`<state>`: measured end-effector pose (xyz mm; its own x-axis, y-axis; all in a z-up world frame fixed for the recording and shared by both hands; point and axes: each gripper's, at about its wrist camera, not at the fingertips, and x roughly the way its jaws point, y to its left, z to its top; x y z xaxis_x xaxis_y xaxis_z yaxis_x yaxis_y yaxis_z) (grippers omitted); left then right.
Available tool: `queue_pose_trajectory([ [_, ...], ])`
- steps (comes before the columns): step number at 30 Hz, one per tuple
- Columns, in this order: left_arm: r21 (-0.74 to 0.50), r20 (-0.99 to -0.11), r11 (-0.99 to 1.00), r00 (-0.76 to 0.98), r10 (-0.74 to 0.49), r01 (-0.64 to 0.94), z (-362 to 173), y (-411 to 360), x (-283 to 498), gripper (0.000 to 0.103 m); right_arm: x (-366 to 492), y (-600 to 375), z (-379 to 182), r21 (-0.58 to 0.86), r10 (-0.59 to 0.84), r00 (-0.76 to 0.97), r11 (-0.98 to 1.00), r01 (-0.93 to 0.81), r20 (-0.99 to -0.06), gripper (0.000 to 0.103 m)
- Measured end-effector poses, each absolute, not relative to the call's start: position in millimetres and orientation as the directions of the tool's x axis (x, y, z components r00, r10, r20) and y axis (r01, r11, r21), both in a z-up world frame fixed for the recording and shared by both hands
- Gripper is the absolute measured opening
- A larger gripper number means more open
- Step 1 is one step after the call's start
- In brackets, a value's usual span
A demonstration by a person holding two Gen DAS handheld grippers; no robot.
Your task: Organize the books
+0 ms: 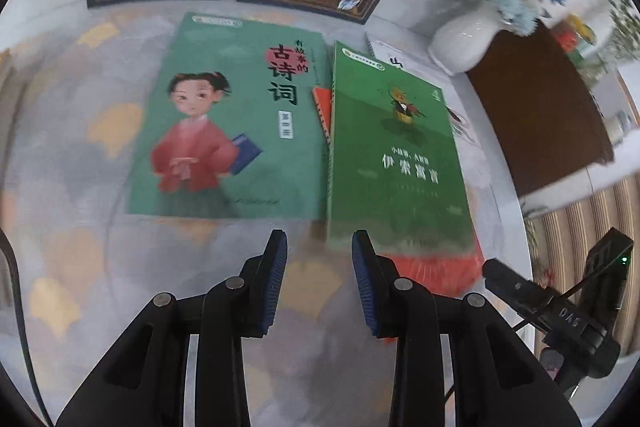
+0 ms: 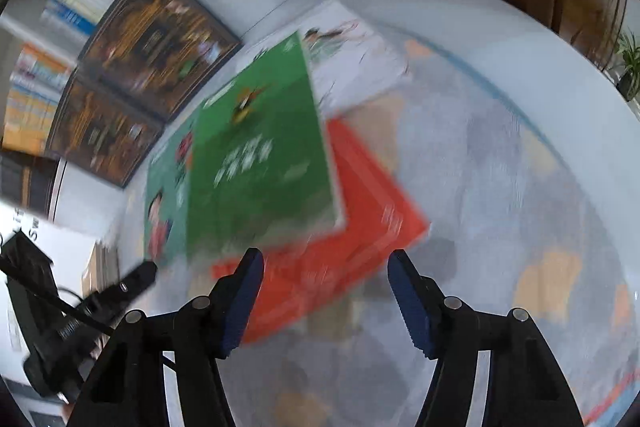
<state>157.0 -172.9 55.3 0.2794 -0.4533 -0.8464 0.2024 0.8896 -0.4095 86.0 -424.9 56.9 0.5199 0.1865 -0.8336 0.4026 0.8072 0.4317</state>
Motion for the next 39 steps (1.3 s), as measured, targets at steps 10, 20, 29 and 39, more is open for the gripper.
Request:
queue_pose_trajectory([
  [10, -0.466, -0.838, 0.875, 0.252, -0.484, 0.131, 30, -201, 191, 0.031, 137, -438, 40, 0.369, 0.184, 0.492, 0.876, 0.31, -0.851, 0.063],
  [20, -0.49, -0.83, 0.854, 0.203, -0.519, 0.177, 41, -183, 152, 0.033, 127, -396, 40, 0.328, 0.228, 0.421, 0.927, 0.182, -0.878, 0.063],
  [29, -0.484, -0.853, 0.875, 0.221, -0.473, 0.005, 32, -68, 73, 0.033, 76, -288, 39, 0.341, 0.319, 0.336, 0.94, 0.006, -0.886, 0.063],
  [39, -0.553, -0.819, 0.829, 0.232, -0.525, -0.079, 10, 9, 20, 0.033, 40, -223, 16, 0.305, 0.301, 0.266, 0.952, -0.026, -0.916, 0.061],
])
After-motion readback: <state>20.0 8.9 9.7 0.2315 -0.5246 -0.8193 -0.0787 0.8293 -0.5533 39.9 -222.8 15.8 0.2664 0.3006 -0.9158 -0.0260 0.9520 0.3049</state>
